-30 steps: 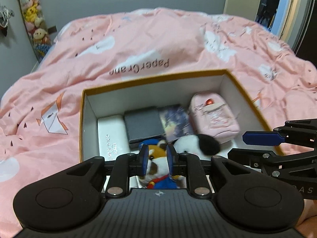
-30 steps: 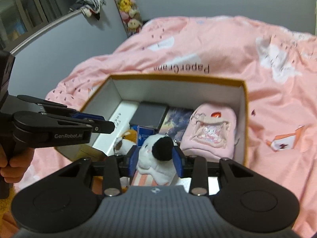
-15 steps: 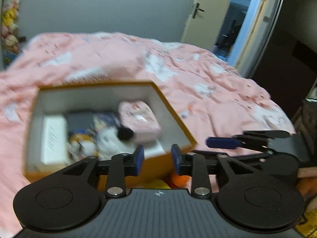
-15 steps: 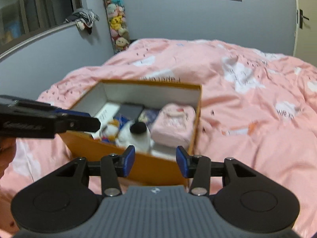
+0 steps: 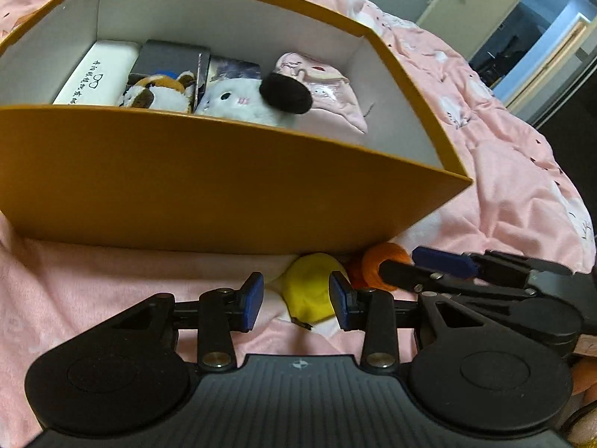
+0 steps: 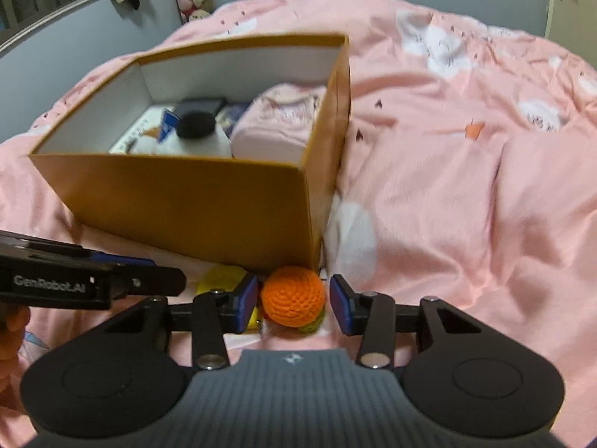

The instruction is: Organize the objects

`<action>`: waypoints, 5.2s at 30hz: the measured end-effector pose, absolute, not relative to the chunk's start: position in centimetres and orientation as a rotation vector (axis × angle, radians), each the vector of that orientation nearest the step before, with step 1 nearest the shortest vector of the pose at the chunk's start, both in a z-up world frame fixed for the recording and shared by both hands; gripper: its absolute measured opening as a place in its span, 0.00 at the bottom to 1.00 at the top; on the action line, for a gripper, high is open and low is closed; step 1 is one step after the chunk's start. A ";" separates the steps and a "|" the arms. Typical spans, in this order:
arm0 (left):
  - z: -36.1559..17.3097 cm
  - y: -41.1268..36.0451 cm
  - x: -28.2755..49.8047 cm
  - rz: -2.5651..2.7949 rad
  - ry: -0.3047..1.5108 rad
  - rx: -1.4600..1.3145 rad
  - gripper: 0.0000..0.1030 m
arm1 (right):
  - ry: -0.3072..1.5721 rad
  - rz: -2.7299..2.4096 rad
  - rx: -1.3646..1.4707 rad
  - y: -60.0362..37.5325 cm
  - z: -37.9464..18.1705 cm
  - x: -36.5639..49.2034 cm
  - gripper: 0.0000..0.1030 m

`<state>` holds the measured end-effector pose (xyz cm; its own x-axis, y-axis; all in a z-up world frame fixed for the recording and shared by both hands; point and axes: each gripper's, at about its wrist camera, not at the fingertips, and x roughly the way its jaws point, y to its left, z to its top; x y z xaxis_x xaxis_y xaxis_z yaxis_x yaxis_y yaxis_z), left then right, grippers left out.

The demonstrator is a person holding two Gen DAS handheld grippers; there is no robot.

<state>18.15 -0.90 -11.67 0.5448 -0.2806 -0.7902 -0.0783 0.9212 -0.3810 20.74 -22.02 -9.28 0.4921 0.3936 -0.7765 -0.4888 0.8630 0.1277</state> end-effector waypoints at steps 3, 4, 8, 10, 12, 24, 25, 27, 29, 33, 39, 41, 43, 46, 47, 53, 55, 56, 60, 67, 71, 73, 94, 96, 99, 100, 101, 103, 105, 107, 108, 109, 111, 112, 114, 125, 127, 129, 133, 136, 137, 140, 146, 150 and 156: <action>-11.9 -1.2 18.4 -0.122 1.003 -0.407 0.47 | 0.945 0.549 -0.095 -22.0 -10.4 21.5 0.41; -12.1 -1.2 18.5 -0.122 1.011 -0.411 0.47 | 0.952 0.550 -0.082 -22.2 -10.5 21.7 0.40; -12.9 -1.6 19.0 -0.119 1.046 -0.425 0.49 | 0.963 0.537 -0.053 -22.8 -9.9 21.4 0.39; -13.3 -1.8 19.4 -0.118 1.067 -0.428 0.53 | 0.964 0.508 -0.053 -23.2 -9.6 21.0 0.39; -13.9 -2.2 19.8 -0.113 1.086 -0.434 0.54 | 0.976 0.495 -0.040 -23.6 -9.6 20.9 0.38; -16.2 -2.4 20.6 -0.133 1.099 -0.484 0.50 | 1.019 0.502 0.057 -24.9 -10.7 21.9 0.38; -16.2 -2.4 20.4 -0.137 1.097 -0.485 0.48 | 1.018 0.501 0.054 -24.8 -10.8 21.9 0.38; -16.0 -2.3 20.1 -0.142 1.093 -0.499 0.44 | 1.017 0.500 0.052 -24.8 -10.8 21.9 0.38; -15.8 -2.2 19.7 -0.143 1.085 -0.495 0.40 | 1.016 0.499 0.052 -24.8 -10.8 21.9 0.38; -15.1 -1.9 18.6 -0.148 1.065 -0.500 0.32 | 1.009 0.496 0.027 -24.4 -10.9 21.7 0.39; -13.6 -1.4 16.3 -0.161 1.016 -0.477 0.26 | 0.992 0.483 -0.015 -23.8 -10.6 21.1 0.38; -12.6 -0.8 15.2 -0.168 0.987 -0.467 0.24 | 0.978 0.475 -0.034 -23.6 -10.0 20.6 0.38; -11.4 -0.3 14.1 -0.182 0.948 -0.463 0.24 | 0.955 0.470 -0.056 -23.4 -9.1 19.9 0.38; -9.8 0.2 12.8 -0.209 0.895 -0.466 0.24 | 0.918 0.474 -0.080 -23.2 -7.6 18.9 0.38; -9.3 0.5 12.7 -0.215 0.880 -0.464 0.24 | 0.905 0.476 -0.087 -23.1 -7.0 18.7 0.38; -6.4 1.2 12.3 -0.252 0.772 -0.481 0.24 | 0.834 0.493 -0.130 -22.4 -3.1 17.0 0.38; -5.2 1.5 12.1 -0.254 0.723 -0.488 0.24 | 0.797 0.501 -0.147 -22.2 -1.6 16.4 0.38; -4.8 0.5 13.1 -0.254 0.703 -0.493 0.24 | 0.779 0.504 -0.154 -22.1 -1.0 16.3 0.38; -2.4 1.7 12.2 -0.260 0.632 -0.534 0.23 | 0.697 0.536 -0.185 -21.1 1.8 15.9 0.38; -0.6 3.2 14.4 -0.216 0.568 -0.566 0.21 | 0.667 0.548 -0.315 -17.9 2.8 18.4 0.38; -0.8 3.8 15.8 -0.203 0.573 -0.591 0.21 | 0.700 0.555 -0.380 -16.0 2.0 20.5 0.38; -0.8 4.1 16.5 -0.196 0.564 -0.603 0.21 | 0.711 0.569 -0.426 -15.1 1.4 21.2 0.38; -4.4 4.3 21.3 -0.180 0.663 -0.624 0.21 | 0.942 0.522 -0.629 -12.5 -2.2 24.8 0.38; -4.7 4.0 21.5 -0.182 0.677 -0.621 0.21 | 0.932 0.519 -0.631 -12.8 -2.2 24.7 0.39; -5.1 3.7 21.8 -0.188 0.695 -0.618 0.21 | 0.913 0.535 -0.608 -13.2 -1.9 24.5 0.43; -5.2 3.6 21.9 -0.194 0.701 -0.618 0.21 | 0.895 0.540 -0.603 -13.3 -1.7 24.3 0.46; -5.3 3.5 22.0 -0.197 0.705 -0.618 0.21 | 0.877 0.544 -0.598 -13.4 -1.4 24.0 0.48; -5.4 3.3 22.3 -0.199 0.712 -0.613 0.21 | 0.820 0.521 -0.594 -13.7 -0.7 23.5 0.55; -5.7 3.1 22.5 -0.194 0.725 -0.610 0.21 | 0.717 0.464 -0.605 -14.1 0.0 22.8 0.61; -6.2 3.0 22.9 -0.192 0.746 -0.615 0.21 | 0.651 0.408 -0.609 -14.5 0.2 22.4 0.67; -6.5 3.0 23.1 -0.194 0.759 -0.619 0.21 | 0.634 0.388 -0.599 -14.7 0.1 22.2 0.67; -6.7 2.8 23.3 -0.197 0.770 -0.621 0.21 | 0.631 0.370 -0.581 -15.0 -0.1 22.3 0.67; -7.1 2.4 23.6 -0.206 0.792 -0.615 0.21 | 0.648 0.343 -0.536 -15.4 -0.6 22.4 0.68; -7.4 2.2 23.8 -0.211 0.803 -0.607 0.21 | 0.663 0.332 -0.502 -15.7 -1.0 22.6 0.68; -7.8 1.9 24.1 -0.213 0.824 -0.594 0.21 | 0.687 0.323 -0.462 -16.0 -1.6 22.9 0.68; -8.9 -0.1 24.7 -0.162 0.909 -0.415 0.21 | 0.735 0.317 -0.393 -16.4 -3.1 22.6 0.68; -8.9 -0.2 24.7 -0.161 0.914 -0.400 0.21 | 0.739 0.320 -0.387 -16.5 -3.2 22.5 0.68; -9.0 -0.2 24.6 -0.163 0.916 -0.398 0.22 | 0.740 0.317 -0.382 -16.5 -3.2 22.3 0.68; -9.0 -0.4 24.6 -0.163 0.914 -0.374 0.25 | 0.743 0.310 -0.369 -16.7 -3.1 22.2 0.69; -8.7 -0.4 24.2 -0.164 0.893 -0.374 0.29 | 0.738 0.304 -0.367 -16.9 -2.9 22.1 0.75; -8.5 -0.3 24.0 -0.167 0.881 -0.378 0.33 | 0.734 0.300 -0.367 -16.9 -2.9 22.1 0.76; -7.8 -0.1 23.3 -0.169 0.844 -0.395 0.43 | 0.728 0.297 -0.368 -17.0 -2.7 21.9 0.77; -5.7 0.3 21.2 -0.089 0.760 -0.357 0.50 | 0.717 0.291 -0.360 -17.1 -2.2 21.4 0.81; -3.5 0.5 19.3 -0.025 0.664 -0.315 0.53 | 0.705 0.291 -0.348 -17.3 -1.8 20.9 0.83; -0.8 0.8 16.8 0.047 0.578 -0.253 0.59 | 0.660 0.319 -0.288 -17.2 -0.3 19.8 0.88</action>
<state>16.75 0.83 -0.83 0.8375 -0.0268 -0.5458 -0.1145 0.9680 -0.2231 19.80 -17.23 -0.31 0.7450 0.1970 -0.6374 -0.3773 0.9123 -0.1590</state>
